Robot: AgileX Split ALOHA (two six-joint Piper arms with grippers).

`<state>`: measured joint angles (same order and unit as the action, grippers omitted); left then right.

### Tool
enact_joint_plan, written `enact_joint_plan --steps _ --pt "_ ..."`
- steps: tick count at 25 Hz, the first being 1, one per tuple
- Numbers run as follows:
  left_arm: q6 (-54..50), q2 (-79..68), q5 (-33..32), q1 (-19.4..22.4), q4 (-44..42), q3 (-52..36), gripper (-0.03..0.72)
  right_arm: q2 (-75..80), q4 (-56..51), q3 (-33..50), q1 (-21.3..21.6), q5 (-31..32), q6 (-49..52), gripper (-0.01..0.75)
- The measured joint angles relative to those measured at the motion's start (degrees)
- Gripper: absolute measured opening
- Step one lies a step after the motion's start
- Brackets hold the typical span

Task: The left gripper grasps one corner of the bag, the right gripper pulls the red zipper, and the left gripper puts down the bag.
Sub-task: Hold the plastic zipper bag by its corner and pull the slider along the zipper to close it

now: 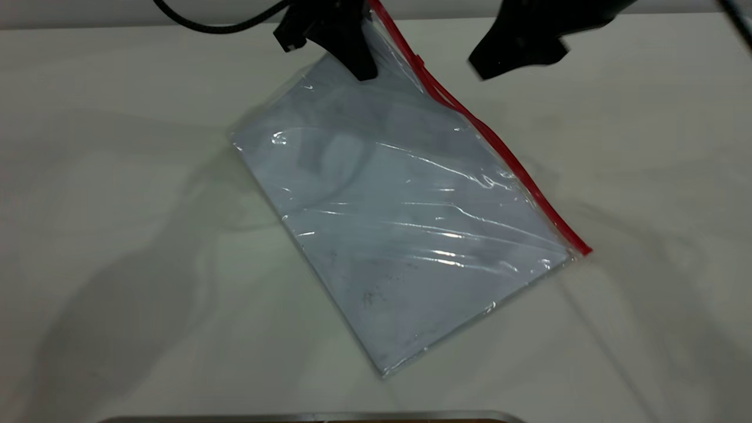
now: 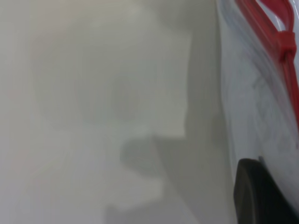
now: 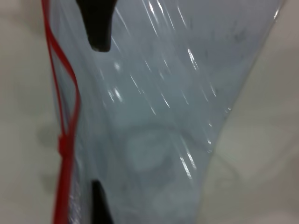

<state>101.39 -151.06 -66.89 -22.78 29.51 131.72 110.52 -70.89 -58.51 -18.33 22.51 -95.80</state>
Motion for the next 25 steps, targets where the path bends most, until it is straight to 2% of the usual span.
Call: enact_joint_plan --steps 8,14,18,25 --pt "3.26 0.0 0.0 -0.88 0.29 0.0 0.052 7.13 -15.77 -2.47 0.0 2.73 -17.19 0.561" --pt "3.5 0.0 0.0 -1.08 1.08 0.0 0.052 7.59 -26.24 -2.59 0.0 3.37 -25.37 0.561" --pt "3.68 0.0 0.0 -1.73 1.34 0.0 0.052 8.0 -30.31 -2.65 0.0 3.69 -25.43 0.561" --pt "5.92 -0.05 0.0 -1.99 4.16 0.0 0.052 8.18 -30.5 -2.65 0.0 5.1 -25.43 0.558"
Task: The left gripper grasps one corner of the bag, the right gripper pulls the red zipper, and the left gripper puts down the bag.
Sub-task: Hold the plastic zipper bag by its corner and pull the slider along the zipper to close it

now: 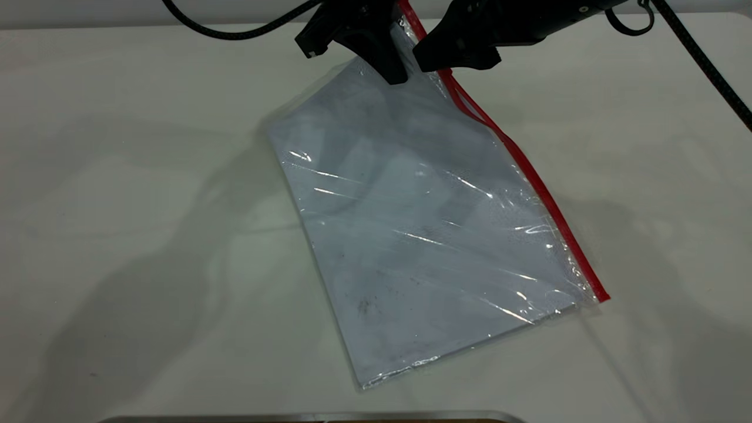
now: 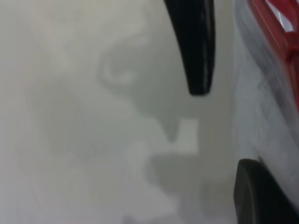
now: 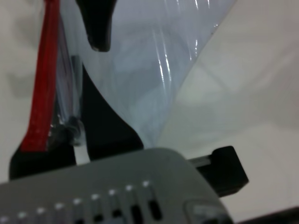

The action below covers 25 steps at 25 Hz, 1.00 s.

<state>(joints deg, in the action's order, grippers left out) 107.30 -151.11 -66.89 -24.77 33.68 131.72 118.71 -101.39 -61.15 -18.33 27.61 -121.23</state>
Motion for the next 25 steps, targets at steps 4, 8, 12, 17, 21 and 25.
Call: enact_joint_plan --steps 4,8,12,17,21,25 --pt "0.17 0.0 0.0 0.0 0.49 0.0 0.052 0.0 0.8 0.0 0.0 0.12 0.17 0.511" --pt "0.26 0.0 0.0 0.0 0.54 0.0 0.052 0.0 2.47 0.0 0.0 0.17 2.23 0.431" --pt "0.3 0.0 0.0 0.0 0.54 0.0 0.052 0.0 3.74 0.0 0.0 0.22 3.2 0.365" --pt "-0.36 0.0 0.0 0.0 0.71 0.0 0.052 0.06 3.89 -0.05 0.0 -0.86 3.25 0.301" --pt "-0.42 0.0 0.0 0.0 0.74 0.0 0.052 0.97 4.06 -0.11 0.0 -1.65 3.37 0.234" --pt "-0.64 0.0 0.0 0.0 0.74 0.0 0.052 1.14 4.18 -0.11 0.0 -1.69 3.37 0.162"
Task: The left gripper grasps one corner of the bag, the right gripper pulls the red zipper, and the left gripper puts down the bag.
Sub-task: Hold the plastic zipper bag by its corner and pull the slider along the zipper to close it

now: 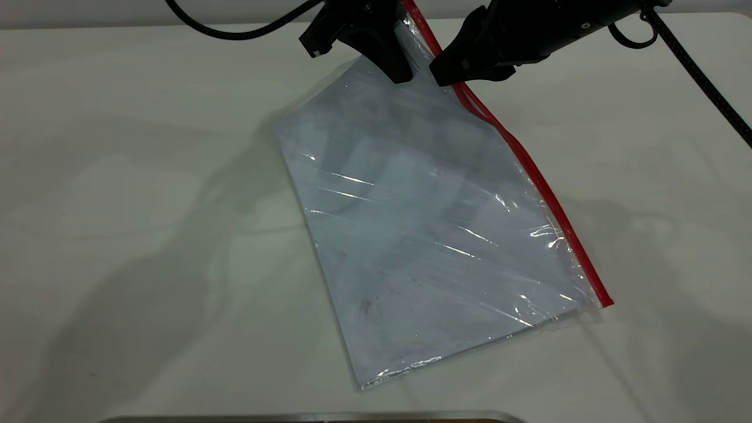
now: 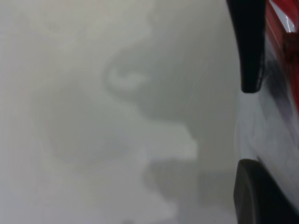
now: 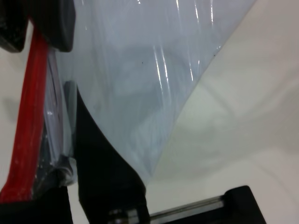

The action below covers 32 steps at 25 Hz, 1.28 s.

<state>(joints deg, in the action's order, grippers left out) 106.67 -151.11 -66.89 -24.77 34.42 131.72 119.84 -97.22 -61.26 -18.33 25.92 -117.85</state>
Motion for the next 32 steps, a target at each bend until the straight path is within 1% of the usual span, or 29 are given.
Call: enact_joint_plan --steps 5,7,13,17,25,28,32 --pt "-0.37 0.0 0.0 0.0 0.0 0.0 0.052 0.0 0.55 0.0 0.0 -0.28 0.0 0.057" --pt "-0.42 0.0 0.0 0.0 0.0 0.0 0.052 0.0 1.59 0.0 0.0 -0.32 0.26 0.032" --pt "-0.49 0.0 0.0 0.0 0.23 0.0 0.052 0.0 6.93 -0.06 0.0 -0.55 4.92 0.032" --pt "-0.96 -0.3 0.0 0.49 2.16 0.0 0.052 -0.06 11.19 0.07 0.0 -0.78 9.53 0.032" --pt "-2.02 -0.86 0.0 1.33 4.71 0.0 0.052 -0.16 20.52 0.07 0.12 -4.2 19.06 0.032" --pt "-2.6 -0.86 0.0 1.47 5.21 0.0 0.052 -0.16 23.01 0.07 0.89 -4.56 21.65 0.032" --pt "-2.75 -0.86 0.0 1.72 5.92 0.05 0.052 -0.16 24.74 0.43 2.89 -4.36 22.71 0.032"
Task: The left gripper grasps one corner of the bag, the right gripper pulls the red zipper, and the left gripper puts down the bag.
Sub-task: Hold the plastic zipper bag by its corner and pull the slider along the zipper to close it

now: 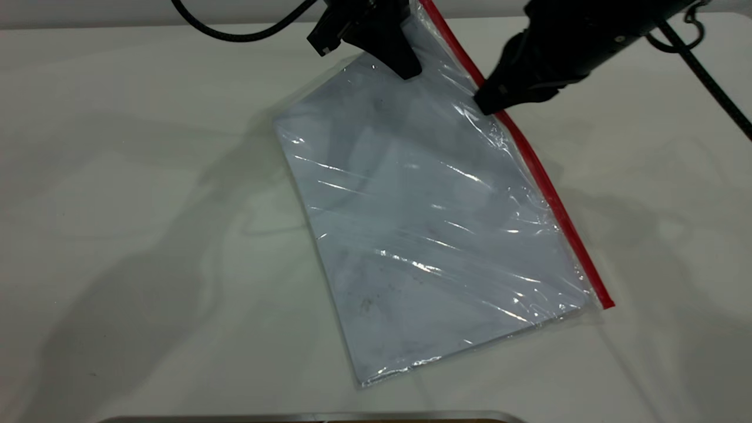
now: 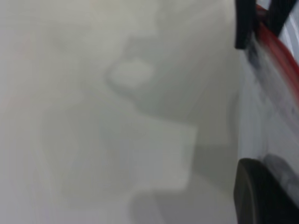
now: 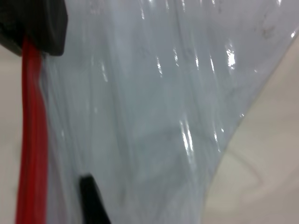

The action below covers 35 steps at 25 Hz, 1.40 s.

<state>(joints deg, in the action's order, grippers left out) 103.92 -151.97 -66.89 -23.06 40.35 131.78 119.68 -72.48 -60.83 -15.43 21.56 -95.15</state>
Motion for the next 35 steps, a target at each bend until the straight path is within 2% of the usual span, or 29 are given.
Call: enact_joint_plan --steps 7,13,25,35 --pt "-0.16 0.17 0.0 0.16 0.13 1.53 0.052 0.16 1.8 0.68 4.2 1.91 1.09 0.033" --pt "-0.37 0.22 0.0 0.28 -1.0 1.65 0.052 0.81 3.74 0.68 7.47 6.36 5.88 0.035" --pt "-3.01 0.44 0.0 0.28 -4.08 1.65 0.052 0.81 24.82 0.63 12.48 14.97 32.78 0.036" --pt "-3.46 0.44 0.0 0.28 -5.21 1.65 0.051 0.81 43.8 0.52 13.19 25.5 49.88 0.041"
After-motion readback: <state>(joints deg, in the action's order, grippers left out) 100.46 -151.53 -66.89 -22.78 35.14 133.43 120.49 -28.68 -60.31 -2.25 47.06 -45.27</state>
